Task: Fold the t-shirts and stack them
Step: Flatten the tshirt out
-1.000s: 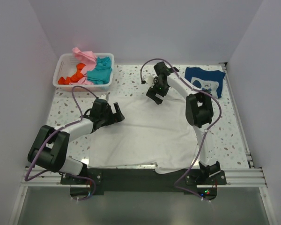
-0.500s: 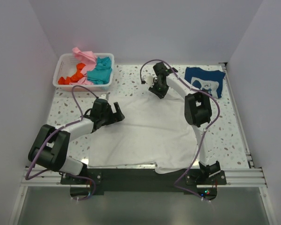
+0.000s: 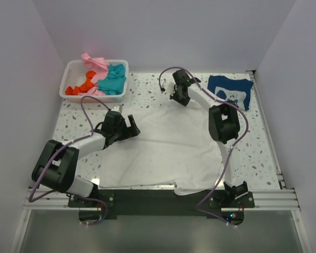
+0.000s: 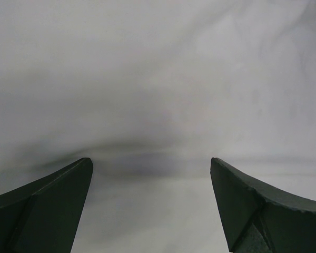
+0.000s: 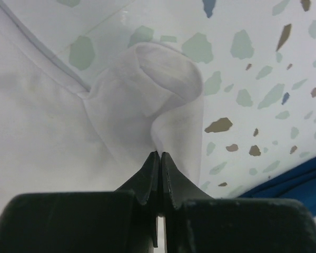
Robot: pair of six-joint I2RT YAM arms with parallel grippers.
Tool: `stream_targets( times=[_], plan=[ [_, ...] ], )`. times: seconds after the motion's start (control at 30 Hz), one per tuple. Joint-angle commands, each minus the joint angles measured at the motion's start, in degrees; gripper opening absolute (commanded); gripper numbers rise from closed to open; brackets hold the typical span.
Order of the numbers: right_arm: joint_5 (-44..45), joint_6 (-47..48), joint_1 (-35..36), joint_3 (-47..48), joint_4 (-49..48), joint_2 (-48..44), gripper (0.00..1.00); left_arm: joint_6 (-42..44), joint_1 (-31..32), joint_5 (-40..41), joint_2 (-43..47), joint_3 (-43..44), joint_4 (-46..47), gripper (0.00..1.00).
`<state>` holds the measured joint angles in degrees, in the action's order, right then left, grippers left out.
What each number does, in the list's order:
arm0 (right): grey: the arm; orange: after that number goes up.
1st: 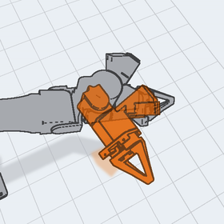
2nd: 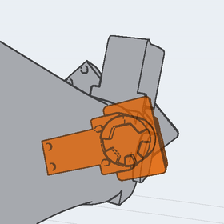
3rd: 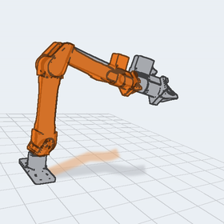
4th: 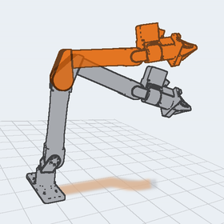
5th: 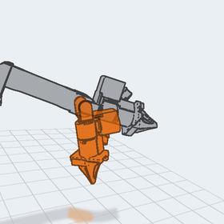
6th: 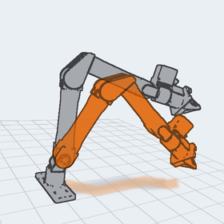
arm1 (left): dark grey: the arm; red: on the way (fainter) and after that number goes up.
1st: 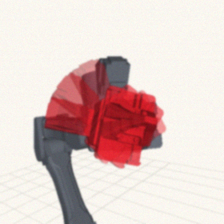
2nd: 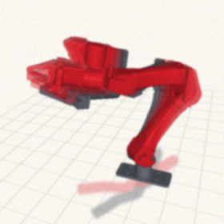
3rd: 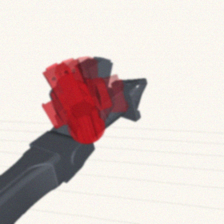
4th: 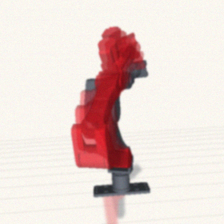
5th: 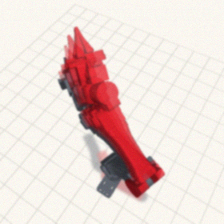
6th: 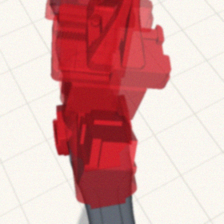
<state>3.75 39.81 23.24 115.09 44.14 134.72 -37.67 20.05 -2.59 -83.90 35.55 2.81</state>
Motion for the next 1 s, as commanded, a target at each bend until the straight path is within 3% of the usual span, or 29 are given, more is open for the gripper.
stream_targets(
  times=[0.0,0.6,0.8,0.87,0.93,0.97],
  plan=[
    [5.73,-1.84,-0.48,-0.30,-6.25,-5.08,0.00,1.37,0.07,2.41,-2.50,-0.75,-5.62,1.00],
    [19.98,-7.64,-2.76,0.23,-15.75,0.19,0.01,1.02,-0.01,3.56,-3.46,-0.66,-5.53,1.00],
    [29.55,-9.14,-2.77,-0.39,-25.04,0.72,0.26,1.37,-0.01,3.21,-3.73,-0.40,-5.45,1.00],
    [32.10,-10.19,-2.77,0.57,-26.47,0.90,0.49,1.98,-0.01,3.12,-3.64,-0.13,-5.71,1.00],
    [34.13,-10.98,-2.77,2.33,-27.00,0.29,0.86,2.16,-0.01,3.12,-3.29,0.13,-5.97,1.00],
    [34.22,-12.29,-2.77,2.94,-26.48,-0.15,0.92,2.25,-0.01,2.94,-3.03,0.22,-6.06,1.00]
  ],
)
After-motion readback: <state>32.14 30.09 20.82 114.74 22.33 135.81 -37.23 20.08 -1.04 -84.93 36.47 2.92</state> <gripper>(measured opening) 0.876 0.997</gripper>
